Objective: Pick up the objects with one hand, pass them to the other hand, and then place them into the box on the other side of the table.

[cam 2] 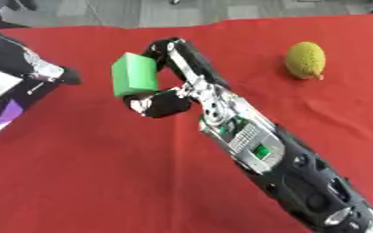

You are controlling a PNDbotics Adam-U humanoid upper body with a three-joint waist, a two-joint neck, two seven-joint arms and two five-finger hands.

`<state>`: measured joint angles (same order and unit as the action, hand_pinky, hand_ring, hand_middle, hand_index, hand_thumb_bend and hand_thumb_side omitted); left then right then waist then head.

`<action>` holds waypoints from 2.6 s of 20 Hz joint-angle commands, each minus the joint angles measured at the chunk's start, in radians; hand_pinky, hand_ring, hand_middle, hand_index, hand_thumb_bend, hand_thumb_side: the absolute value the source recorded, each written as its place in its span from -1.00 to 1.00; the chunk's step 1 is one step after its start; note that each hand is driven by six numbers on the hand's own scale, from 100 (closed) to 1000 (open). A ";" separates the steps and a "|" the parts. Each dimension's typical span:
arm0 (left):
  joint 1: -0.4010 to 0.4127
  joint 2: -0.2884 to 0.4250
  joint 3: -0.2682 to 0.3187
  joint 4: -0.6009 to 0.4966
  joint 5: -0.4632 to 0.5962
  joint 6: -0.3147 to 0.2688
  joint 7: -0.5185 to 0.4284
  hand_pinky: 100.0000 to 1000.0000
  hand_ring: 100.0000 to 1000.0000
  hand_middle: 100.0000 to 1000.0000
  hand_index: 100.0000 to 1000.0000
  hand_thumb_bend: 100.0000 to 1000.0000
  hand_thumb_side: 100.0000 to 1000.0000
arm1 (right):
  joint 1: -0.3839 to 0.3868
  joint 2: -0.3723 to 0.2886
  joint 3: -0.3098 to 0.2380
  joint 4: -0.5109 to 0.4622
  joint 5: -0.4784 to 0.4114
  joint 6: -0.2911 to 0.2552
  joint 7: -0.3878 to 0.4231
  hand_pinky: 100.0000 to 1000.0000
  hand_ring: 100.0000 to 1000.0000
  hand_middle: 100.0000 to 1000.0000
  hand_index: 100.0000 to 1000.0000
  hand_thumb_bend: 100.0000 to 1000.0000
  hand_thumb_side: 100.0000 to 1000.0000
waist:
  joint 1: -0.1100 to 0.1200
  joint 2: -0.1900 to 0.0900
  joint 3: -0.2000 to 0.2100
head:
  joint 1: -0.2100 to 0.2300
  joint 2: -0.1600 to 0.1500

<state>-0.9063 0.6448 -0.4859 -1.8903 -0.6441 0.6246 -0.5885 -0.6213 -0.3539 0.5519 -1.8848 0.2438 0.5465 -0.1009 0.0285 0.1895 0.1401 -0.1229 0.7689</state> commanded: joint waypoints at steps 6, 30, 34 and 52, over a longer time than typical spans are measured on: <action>-0.036 -0.031 -0.016 -0.002 -0.049 0.009 -0.046 0.57 0.49 0.54 0.64 0.69 -0.38 | -0.030 0.028 0.022 0.025 0.009 0.009 -0.027 0.53 0.25 0.07 0.12 -0.30 -1.00 | 0.011 -0.039 0.004 | -0.002 0.001; -0.072 -0.119 -0.081 0.041 -0.027 0.013 -0.056 0.46 0.42 0.44 0.51 0.60 -0.48 | -0.062 0.082 0.039 0.077 0.027 0.084 -0.030 0.52 0.24 0.08 0.12 -0.43 -0.99 | 0.012 -0.043 0.005 | 0.003 0.001; -0.079 -0.128 -0.090 0.053 -0.021 0.013 -0.079 0.46 0.43 0.44 0.48 0.56 -0.50 | -0.067 0.090 0.041 0.091 0.030 0.090 -0.038 0.51 0.24 0.08 0.11 -0.42 -0.97 | 0.011 -0.043 0.005 | 0.003 0.001; -0.091 -0.149 -0.131 0.159 -0.053 -0.028 -0.103 0.42 0.41 0.39 0.40 0.22 -0.56 | -0.056 0.041 0.040 0.046 0.005 0.099 -0.007 0.50 0.24 0.08 0.11 -0.44 -0.98 | 0.010 -0.049 0.002 | 0.004 0.001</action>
<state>-0.9778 0.4876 -0.6208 -1.7375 -0.6944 0.5636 -0.6501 -0.6603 -0.3002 0.5996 -1.8037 0.2545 0.6465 -0.1094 0.0285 0.1806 0.1428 -0.1208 0.7692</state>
